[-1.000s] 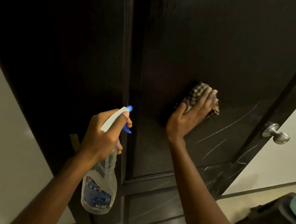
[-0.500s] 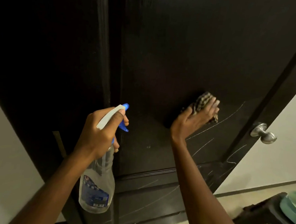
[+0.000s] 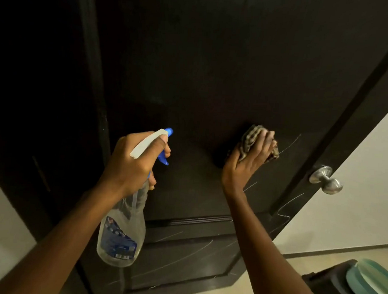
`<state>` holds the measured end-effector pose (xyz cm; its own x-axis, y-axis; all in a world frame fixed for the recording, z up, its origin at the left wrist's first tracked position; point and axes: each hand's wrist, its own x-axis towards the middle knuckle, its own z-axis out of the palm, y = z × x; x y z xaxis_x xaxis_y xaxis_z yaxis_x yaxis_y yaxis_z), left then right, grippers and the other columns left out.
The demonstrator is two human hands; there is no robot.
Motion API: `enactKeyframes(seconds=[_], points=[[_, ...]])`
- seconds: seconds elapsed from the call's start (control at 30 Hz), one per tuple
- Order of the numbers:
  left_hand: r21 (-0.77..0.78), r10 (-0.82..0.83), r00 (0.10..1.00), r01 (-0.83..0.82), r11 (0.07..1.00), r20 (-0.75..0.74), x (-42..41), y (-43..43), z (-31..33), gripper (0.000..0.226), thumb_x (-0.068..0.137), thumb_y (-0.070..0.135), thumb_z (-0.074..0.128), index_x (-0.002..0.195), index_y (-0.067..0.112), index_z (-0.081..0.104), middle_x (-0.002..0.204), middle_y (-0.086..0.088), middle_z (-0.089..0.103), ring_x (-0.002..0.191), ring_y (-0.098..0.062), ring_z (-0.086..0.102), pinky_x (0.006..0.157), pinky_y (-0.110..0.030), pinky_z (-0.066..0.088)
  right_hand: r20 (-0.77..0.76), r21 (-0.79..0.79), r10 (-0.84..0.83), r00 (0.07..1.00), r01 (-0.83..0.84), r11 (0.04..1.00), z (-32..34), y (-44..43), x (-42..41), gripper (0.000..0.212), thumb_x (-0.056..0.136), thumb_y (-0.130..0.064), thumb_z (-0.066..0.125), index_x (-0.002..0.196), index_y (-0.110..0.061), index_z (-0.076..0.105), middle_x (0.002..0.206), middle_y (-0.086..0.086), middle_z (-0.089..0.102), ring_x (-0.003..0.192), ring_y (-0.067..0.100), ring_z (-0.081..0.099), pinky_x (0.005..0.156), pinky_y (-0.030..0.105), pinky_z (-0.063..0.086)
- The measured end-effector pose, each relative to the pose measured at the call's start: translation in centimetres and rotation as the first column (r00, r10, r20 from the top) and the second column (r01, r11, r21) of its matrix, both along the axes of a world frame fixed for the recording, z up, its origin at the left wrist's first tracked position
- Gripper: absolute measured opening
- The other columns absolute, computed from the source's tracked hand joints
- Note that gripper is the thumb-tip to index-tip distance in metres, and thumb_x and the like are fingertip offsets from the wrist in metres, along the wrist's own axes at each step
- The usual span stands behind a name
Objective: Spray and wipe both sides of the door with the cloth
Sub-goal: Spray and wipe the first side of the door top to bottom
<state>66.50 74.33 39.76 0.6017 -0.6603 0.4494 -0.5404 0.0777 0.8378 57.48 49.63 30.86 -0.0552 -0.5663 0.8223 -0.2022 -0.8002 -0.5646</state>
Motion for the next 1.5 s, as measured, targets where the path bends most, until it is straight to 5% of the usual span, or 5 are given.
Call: enactKeyframes(seconds=[0.1, 0.27, 0.43, 0.93, 1.5], points=[[-0.017, -0.012, 1.0, 0.012, 1.0, -0.012, -0.5, -1.0, 0.4, 0.037, 0.103, 0.036, 0.046, 0.084, 0.012, 0.067, 0.085, -0.002, 0.071, 0.035, -0.028, 0.058, 0.039, -0.036, 0.051, 0.131, 0.031, -0.038, 0.991, 0.034, 0.999, 4.7, 0.9, 1.9, 0.069, 0.096, -0.023, 0.047, 0.157, -0.004, 0.022, 0.166, 0.019, 0.016, 0.156, 0.033, 0.003, 0.126, 0.043, 0.0], [-0.016, -0.073, 0.997, 0.073, 0.997, -0.034, -0.3, -2.5, 0.5, 0.04, 0.094, 0.043, 0.043, 0.084, 0.013, 0.067, 0.084, -0.001, 0.072, 0.035, -0.029, 0.058, 0.039, -0.034, 0.05, -0.406, -0.498, -0.126, 0.905, -0.104, 0.861, -0.2, 0.6, 0.8, 0.067, 0.101, -0.042, 0.04, 0.161, -0.029, 0.014, 0.167, 0.001, 0.014, 0.157, 0.016, -0.002, 0.125, 0.048, 0.007], [0.004, -0.108, 0.994, 0.109, 0.994, -0.015, -0.6, -4.3, 0.2, 0.039, 0.093, 0.045, 0.044, 0.084, 0.015, 0.067, 0.071, 0.01, 0.07, 0.035, -0.027, 0.059, 0.038, -0.028, 0.049, -0.458, -0.511, -0.098, 0.884, -0.171, 0.842, -2.2, -2.8, -2.0, 0.058, 0.107, -0.049, 0.031, 0.161, -0.036, 0.014, 0.169, -0.008, 0.009, 0.157, 0.015, 0.005, 0.121, 0.049, 0.019], [0.026, -0.14, 0.99, 0.141, 0.99, -0.032, -8.6, -15.1, -1.0, 0.035, 0.102, 0.035, 0.048, 0.082, 0.013, 0.067, 0.082, -0.004, 0.07, 0.035, -0.022, 0.058, 0.037, -0.029, 0.048, 0.47, 0.163, 0.227, 0.853, -0.336, 0.927, 3.6, -7.5, -10.8, 0.069, 0.093, -0.02, 0.036, 0.159, -0.017, 0.019, 0.168, 0.008, 0.018, 0.155, 0.026, 0.015, 0.126, 0.053, 0.017], [0.072, 0.142, 0.984, -0.135, 0.988, -0.103, -14.9, -19.1, -2.5, 0.033, 0.102, 0.036, 0.045, 0.088, 0.016, 0.067, 0.065, 0.008, 0.07, 0.035, -0.017, 0.057, 0.04, -0.029, 0.051, -0.217, -0.28, 0.051, 0.975, -0.113, 0.953, 4.2, -14.9, -10.1, 0.069, 0.094, -0.034, 0.048, 0.157, -0.018, 0.026, 0.165, 0.011, 0.016, 0.155, 0.015, -0.005, 0.124, 0.049, 0.002]])
